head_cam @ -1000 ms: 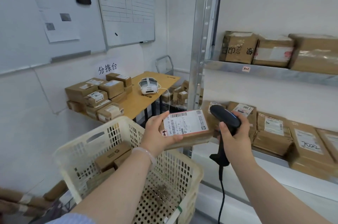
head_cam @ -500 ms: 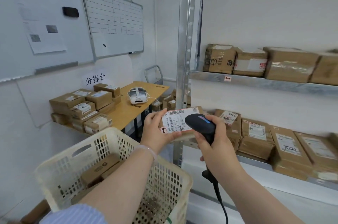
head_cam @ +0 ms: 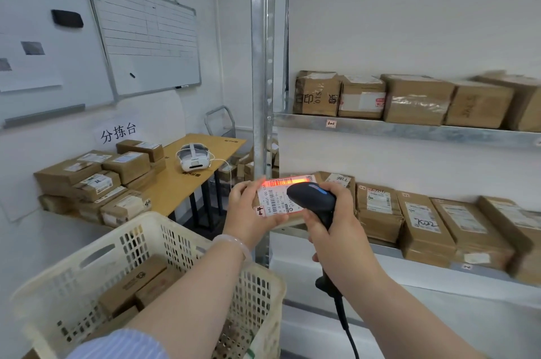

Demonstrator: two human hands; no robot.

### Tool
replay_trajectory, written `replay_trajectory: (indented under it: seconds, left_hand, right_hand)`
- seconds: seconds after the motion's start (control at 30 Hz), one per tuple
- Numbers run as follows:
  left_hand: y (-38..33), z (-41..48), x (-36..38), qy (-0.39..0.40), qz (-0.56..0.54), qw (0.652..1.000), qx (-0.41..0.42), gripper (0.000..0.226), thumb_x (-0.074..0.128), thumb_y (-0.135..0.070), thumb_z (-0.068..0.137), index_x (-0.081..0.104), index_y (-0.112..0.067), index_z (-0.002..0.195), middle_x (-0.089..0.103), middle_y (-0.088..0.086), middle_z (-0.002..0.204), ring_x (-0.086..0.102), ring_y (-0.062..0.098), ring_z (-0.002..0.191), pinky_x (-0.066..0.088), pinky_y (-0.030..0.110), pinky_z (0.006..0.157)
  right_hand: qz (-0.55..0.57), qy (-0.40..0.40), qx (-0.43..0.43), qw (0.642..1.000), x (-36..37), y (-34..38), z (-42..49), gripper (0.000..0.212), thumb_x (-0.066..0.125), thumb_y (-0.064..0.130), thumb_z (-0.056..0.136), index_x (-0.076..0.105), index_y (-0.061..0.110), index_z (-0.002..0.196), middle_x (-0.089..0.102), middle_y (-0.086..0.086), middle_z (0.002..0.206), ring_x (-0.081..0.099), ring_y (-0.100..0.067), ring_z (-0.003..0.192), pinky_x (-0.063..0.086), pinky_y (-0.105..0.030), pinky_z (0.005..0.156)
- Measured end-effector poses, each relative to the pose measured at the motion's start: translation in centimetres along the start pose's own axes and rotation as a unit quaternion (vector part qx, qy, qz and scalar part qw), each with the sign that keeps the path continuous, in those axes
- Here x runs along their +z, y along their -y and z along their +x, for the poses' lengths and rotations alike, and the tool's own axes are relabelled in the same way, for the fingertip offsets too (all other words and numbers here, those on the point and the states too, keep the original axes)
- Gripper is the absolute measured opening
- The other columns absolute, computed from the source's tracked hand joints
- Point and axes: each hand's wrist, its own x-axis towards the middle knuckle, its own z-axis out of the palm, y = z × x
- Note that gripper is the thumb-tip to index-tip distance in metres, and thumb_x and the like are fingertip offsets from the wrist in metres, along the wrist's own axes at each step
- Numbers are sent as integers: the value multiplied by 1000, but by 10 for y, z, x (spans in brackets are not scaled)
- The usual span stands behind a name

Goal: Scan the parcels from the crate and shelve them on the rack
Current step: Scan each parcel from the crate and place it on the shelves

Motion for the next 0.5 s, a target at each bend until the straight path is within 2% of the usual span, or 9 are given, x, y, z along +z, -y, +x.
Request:
replay_trajectory:
  seconds: [0.13,0.2,0.33,0.4,0.5]
  left_hand:
    - [-6,-1,16,23,-2,1000,9,92,92,-28,68,39,-46,141,24,-18,129,36,-14,105,40,-1,63]
    - [-12,-2,26,36,-6,999,9,91,92,-28,67,40,-45,141,24,-18,131,34,-17,104,38,-4,63]
    - [-30,-6,53,50,-28,998,34,90,94,-25,64,46,-41,138,30,-11,131,37,-12,106,33,-9,72]
    - [-44,-9,69,53,-27,997,41,90,94,-26,64,46,-40,139,30,-10,131,40,-6,110,35,-4,83]
    - [-70,-15,102,56,-21,997,44,93,93,-28,65,44,-36,144,28,-12,131,36,6,121,31,14,99]
  right_hand:
    - [-4,-12,11,1000,-14,0,-7,58,62,31,95,25,76,102,54,27,101,62,-4,86,61,-37,76]
    - [-6,-22,16,1000,-24,-2,-10,53,62,31,94,28,70,107,55,24,104,62,-6,89,60,-39,78]
    - [-15,-56,21,998,-51,-11,-14,49,63,28,94,33,59,116,55,26,106,60,-3,89,60,-38,79]
    - [-17,-78,23,997,-71,-18,-17,48,64,27,94,36,57,118,56,25,107,60,-4,88,59,-39,78]
    - [-16,-134,26,990,-114,-33,-22,46,64,26,94,38,56,118,55,33,106,61,-3,86,58,-37,75]
